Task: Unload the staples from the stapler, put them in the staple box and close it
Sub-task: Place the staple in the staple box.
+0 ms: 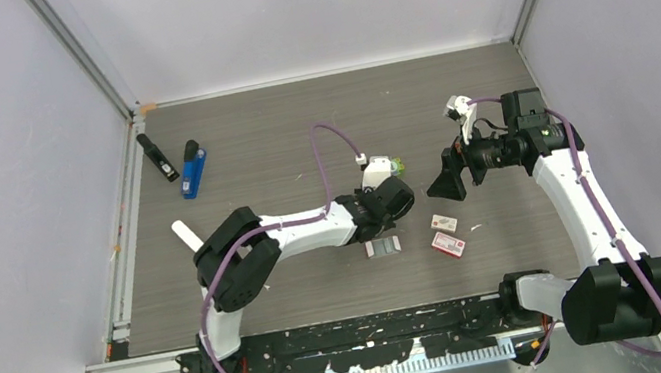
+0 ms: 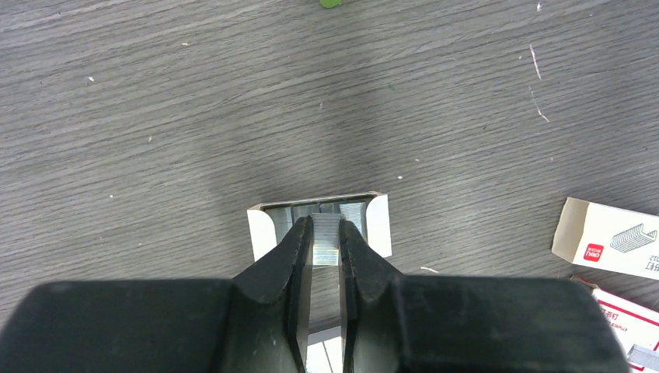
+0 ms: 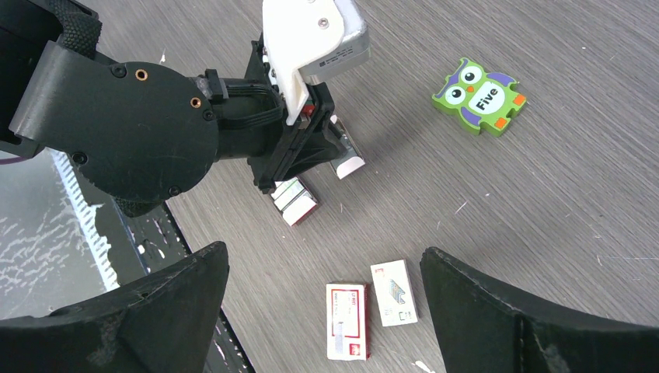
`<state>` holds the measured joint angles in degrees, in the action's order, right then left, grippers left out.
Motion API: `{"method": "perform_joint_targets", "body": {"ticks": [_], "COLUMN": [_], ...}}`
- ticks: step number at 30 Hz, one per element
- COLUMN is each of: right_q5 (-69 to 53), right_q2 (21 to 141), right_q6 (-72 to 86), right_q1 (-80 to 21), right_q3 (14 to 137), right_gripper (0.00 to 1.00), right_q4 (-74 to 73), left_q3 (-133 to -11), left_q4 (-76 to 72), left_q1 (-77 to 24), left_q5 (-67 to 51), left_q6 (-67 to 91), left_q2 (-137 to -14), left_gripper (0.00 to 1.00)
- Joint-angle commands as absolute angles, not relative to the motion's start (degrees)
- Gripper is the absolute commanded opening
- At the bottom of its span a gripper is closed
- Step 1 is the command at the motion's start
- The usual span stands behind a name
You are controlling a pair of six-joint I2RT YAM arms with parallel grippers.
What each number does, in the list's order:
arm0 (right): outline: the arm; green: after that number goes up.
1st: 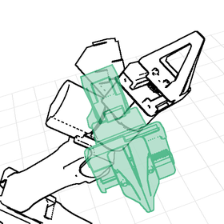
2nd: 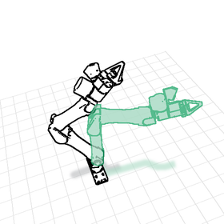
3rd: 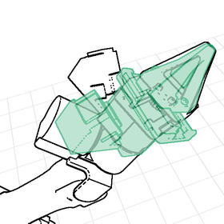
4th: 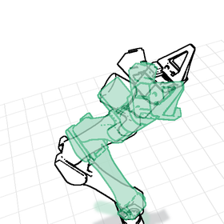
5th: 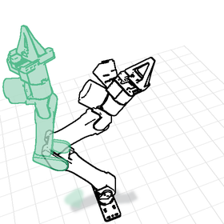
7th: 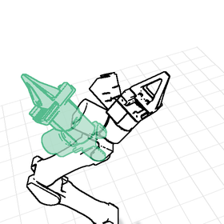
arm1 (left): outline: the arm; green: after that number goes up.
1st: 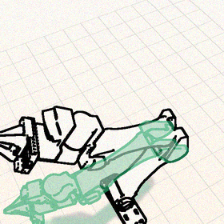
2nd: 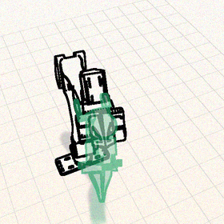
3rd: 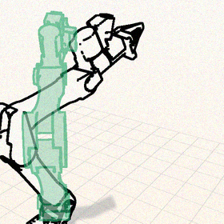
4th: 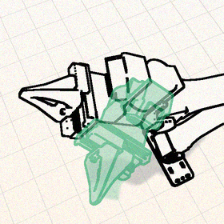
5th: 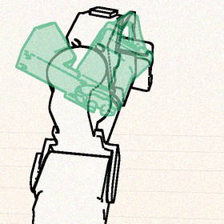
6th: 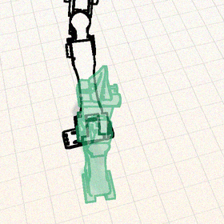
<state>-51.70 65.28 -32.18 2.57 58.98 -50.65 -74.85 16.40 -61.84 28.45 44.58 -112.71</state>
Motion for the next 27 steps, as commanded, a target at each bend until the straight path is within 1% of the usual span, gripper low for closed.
{"method": "perform_joint_targets", "body": {"ticks": [1,16,27], "right_q5": [-58.45,-58.62,-58.60], "right_q2": [65.31,65.30,65.38], "right_q6": [-47.64,-47.68,-47.72], "right_q1": [2.29,2.29,2.29], "right_q3": [61.33,61.35,61.35], "right_gripper": [0.97,0.97,0.97], "right_q4": [-62.18,-62.29,-62.31], "left_q3": [-76.52,-75.68,-75.20], "left_q4": [16.40,16.73,16.96], "left_q1": [-61.59,-61.69,-61.59], "left_q5": [29.18,28.07,26.71], "left_q6": [44.74,45.62,42.87], "left_q2": [-112.85,-110.58,-106.17], "left_gripper": [0.12,0.25,0.28]}}
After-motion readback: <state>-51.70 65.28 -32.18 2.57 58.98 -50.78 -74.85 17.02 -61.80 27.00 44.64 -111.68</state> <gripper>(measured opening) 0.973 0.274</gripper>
